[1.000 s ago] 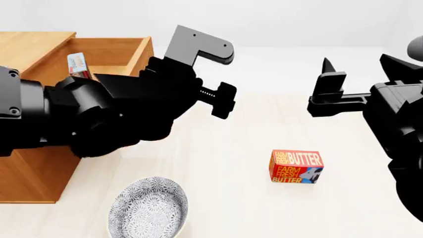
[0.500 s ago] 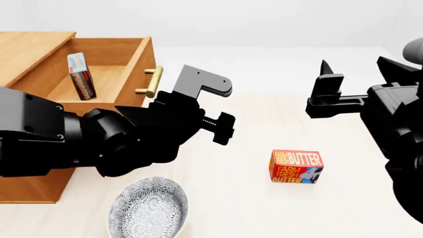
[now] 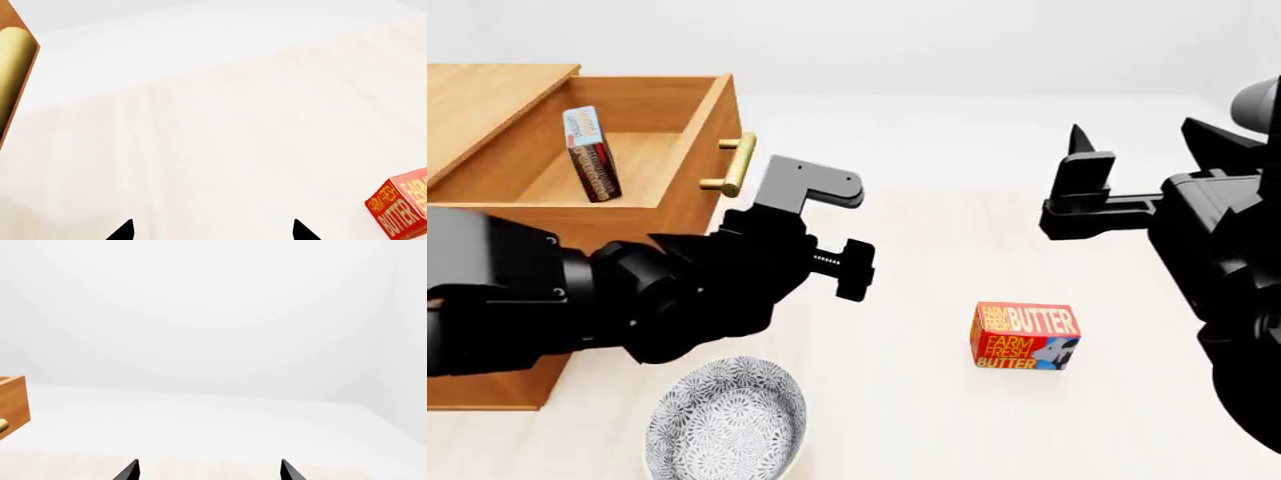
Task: Put the chocolate pudding in the top drawer of the cabinet and close it.
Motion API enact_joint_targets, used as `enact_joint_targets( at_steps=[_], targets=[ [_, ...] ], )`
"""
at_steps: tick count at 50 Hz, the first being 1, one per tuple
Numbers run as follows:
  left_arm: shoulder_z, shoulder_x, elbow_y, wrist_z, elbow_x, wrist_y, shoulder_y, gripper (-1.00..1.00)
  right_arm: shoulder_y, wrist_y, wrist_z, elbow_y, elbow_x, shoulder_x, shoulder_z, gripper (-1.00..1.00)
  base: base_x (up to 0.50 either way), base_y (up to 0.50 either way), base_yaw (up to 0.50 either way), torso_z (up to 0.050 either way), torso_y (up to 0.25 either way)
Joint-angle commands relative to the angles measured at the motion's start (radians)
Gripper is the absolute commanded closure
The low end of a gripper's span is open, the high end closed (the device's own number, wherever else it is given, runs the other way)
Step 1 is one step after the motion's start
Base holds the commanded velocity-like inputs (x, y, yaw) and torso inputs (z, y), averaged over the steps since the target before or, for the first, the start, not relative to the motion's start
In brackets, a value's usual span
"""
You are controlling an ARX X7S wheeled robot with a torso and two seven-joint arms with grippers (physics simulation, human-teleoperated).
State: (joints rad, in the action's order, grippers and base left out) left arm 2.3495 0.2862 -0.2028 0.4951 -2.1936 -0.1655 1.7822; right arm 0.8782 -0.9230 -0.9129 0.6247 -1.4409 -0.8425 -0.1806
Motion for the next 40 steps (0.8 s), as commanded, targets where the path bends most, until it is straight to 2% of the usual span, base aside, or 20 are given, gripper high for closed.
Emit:
enact_joint_targets(
  at_steps=[1,40],
  targets=[
    [-0.002,0.019,-0.035,0.001,-0.014,0.009,-0.026,-1.00,-0.009,0.007,0.009,-0.004,0.015,0.005,-0.006,-1.00,0.00,0.00,0.00,0.000,0.000],
    [-0.019,0.117,-0.132,0.038,-0.061,0.012,-0.071,-1.00,-0.006,0.013,0.007,-0.006,0.019,0.011,-0.022,-1.00,0.00,0.00,0.00,0.000,0.000]
  ],
)
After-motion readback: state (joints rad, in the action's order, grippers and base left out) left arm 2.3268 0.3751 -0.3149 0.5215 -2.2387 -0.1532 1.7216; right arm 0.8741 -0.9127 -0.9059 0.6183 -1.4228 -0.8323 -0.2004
